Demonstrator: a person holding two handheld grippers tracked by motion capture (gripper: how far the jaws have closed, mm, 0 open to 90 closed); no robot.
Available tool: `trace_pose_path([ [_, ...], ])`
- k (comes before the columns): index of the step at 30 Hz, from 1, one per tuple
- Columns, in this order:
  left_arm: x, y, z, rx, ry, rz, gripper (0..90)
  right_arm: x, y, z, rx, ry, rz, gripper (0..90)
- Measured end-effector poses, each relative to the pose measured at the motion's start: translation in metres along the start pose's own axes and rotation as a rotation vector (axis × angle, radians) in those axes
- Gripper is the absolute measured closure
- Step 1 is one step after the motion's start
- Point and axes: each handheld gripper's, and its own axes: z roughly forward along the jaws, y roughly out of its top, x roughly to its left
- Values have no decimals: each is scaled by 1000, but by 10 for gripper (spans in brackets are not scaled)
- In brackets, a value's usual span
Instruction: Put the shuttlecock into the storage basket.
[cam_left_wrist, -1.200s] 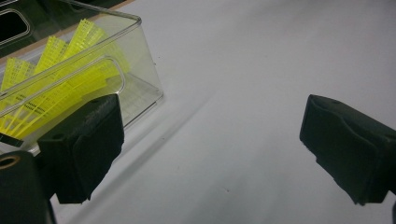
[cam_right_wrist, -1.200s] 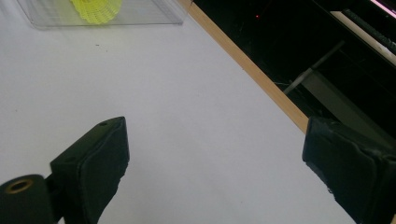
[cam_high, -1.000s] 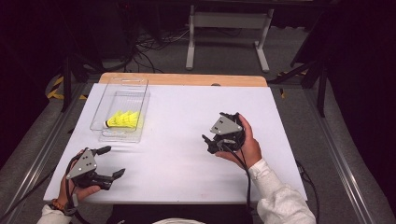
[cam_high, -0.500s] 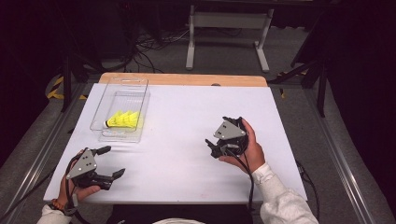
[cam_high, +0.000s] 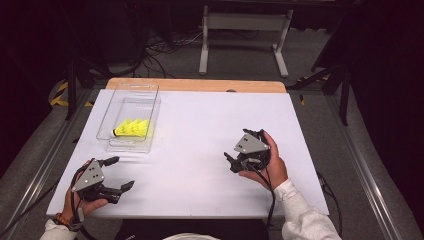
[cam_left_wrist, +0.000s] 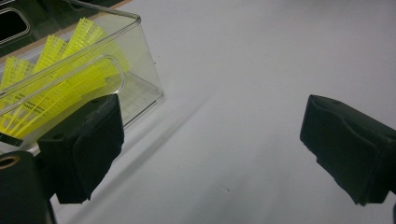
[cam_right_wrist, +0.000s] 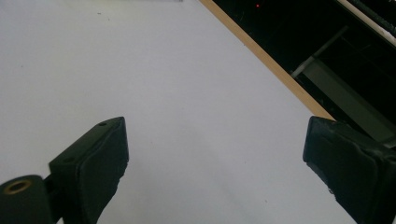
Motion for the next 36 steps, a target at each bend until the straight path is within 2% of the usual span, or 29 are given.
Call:
trace_pose_path([
  [13, 0, 0, 1, 6, 1, 1, 72, 0, -27, -5, 8, 0, 38, 76],
  [31, 0, 0, 1, 7, 4, -1, 73, 3, -57, -8, 9, 10, 59, 69],
  [36, 1, 0, 1, 8, 5, 2, 72, 2, -68, -8, 9, 10, 85, 69],
])
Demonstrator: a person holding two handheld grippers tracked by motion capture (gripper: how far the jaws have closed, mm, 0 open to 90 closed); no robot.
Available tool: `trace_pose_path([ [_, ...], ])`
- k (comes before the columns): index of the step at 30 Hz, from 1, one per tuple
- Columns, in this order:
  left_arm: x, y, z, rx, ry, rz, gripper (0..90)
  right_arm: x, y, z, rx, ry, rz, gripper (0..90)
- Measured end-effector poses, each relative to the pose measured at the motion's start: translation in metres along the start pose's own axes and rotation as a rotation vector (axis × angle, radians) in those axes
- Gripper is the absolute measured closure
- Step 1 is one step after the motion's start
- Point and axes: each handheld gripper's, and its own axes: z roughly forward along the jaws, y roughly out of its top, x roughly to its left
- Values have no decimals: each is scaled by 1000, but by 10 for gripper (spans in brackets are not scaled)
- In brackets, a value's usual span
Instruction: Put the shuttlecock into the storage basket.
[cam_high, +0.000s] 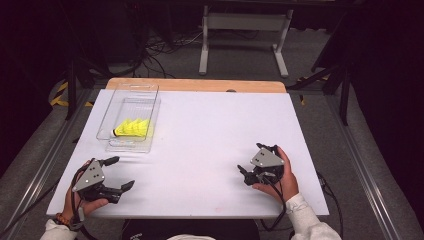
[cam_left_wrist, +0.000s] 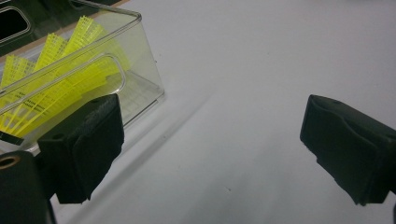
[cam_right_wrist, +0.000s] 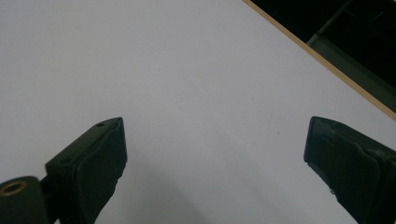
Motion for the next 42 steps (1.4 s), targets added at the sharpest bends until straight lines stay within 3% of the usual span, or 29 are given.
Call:
trace_pose_path([
  [7, 0, 0, 0, 2, 0, -1, 73, 0, -8, -2, -2, -6, 14, 71],
  [15, 1, 0, 2, 0, 2, -3, 72, -2, -21, -7, -29, -5, 69, 71],
  [22, 2, 1, 3, -3, 7, -2, 73, -3, -29, -15, -54, -35, 115, 68],
  [29, 2, 2, 2, -11, 17, -1, 64, -3, -31, -22, -102, -41, 111, 59],
  [34, 2, 2, 1, -26, 31, -5, 48, -3, -33, -23, -138, -21, 130, 48],
  [42, 2, 3, 1, -35, 37, -8, 34, -2, -35, -24, -146, -30, 132, 38],
])
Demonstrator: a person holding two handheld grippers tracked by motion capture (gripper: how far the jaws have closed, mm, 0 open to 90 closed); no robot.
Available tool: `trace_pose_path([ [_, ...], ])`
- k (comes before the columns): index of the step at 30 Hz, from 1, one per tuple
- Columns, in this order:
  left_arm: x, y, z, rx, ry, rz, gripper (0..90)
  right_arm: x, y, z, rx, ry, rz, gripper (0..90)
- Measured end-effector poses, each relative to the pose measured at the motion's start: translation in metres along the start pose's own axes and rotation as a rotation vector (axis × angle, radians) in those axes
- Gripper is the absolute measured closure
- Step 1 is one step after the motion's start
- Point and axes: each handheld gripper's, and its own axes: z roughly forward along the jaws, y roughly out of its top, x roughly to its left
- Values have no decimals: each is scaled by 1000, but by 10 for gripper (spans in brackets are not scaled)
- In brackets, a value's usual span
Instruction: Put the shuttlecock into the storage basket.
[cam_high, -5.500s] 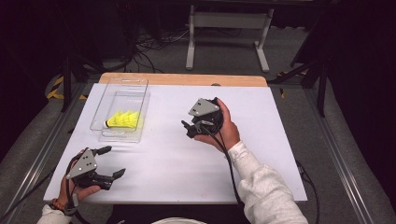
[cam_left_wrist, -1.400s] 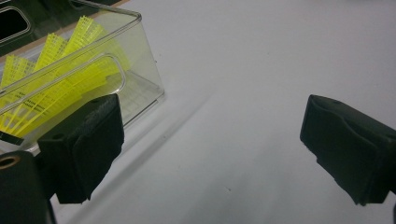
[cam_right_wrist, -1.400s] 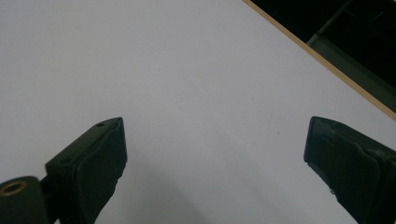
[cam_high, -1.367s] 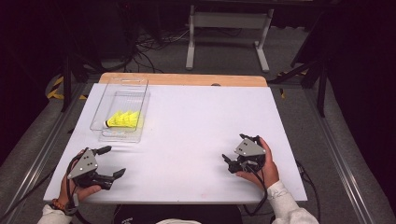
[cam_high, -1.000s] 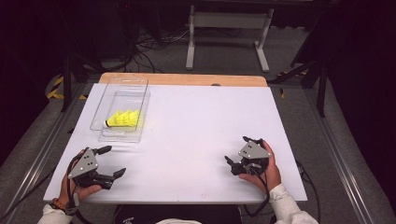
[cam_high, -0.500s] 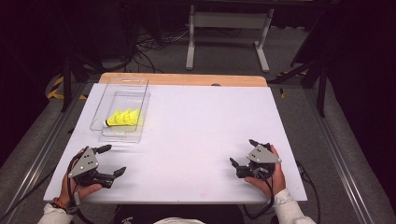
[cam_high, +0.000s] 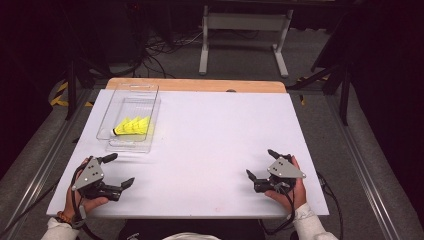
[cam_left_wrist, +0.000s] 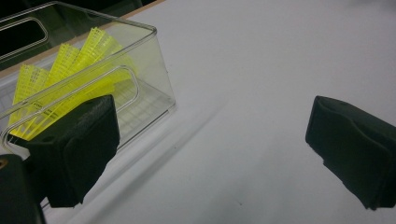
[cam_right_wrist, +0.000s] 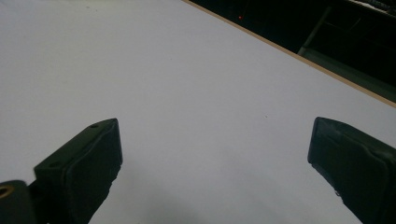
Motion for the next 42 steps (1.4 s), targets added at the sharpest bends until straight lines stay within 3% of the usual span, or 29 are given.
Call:
trace_pose_path([
  [12, -2, -1, -2, -12, -16, 13, 35, 6, 4, 2, 5, -19, -34, 38],
  [42, 0, -1, 0, 3, -10, 11, 39, 7, 4, 4, 15, -19, -52, 40],
])
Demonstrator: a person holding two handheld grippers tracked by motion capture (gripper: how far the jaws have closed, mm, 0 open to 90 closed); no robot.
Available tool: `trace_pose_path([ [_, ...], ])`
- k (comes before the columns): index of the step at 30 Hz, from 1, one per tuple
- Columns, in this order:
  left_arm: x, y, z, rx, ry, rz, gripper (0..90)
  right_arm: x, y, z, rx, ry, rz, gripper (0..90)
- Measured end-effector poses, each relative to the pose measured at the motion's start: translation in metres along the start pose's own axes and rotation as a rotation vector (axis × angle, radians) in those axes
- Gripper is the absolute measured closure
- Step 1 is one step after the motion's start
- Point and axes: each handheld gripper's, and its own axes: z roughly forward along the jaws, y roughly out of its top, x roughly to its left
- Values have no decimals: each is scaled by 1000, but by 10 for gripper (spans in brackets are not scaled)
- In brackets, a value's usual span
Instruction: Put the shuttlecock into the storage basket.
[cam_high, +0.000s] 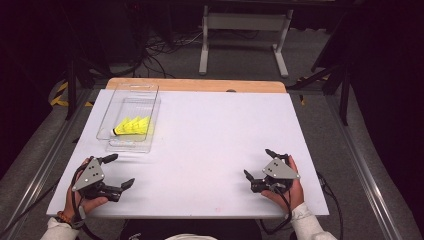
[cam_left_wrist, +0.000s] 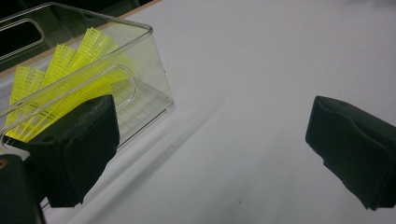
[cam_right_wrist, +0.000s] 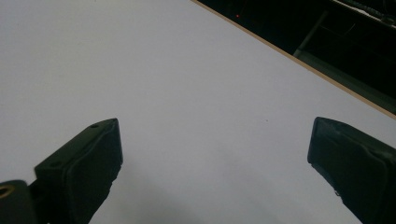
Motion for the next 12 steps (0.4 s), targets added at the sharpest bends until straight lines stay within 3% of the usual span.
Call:
trace_pose_path([
  [12, 1, 0, 1, 1, 4, -9, 39, -1, -1, 1, 8, 2, 2, 41],
])
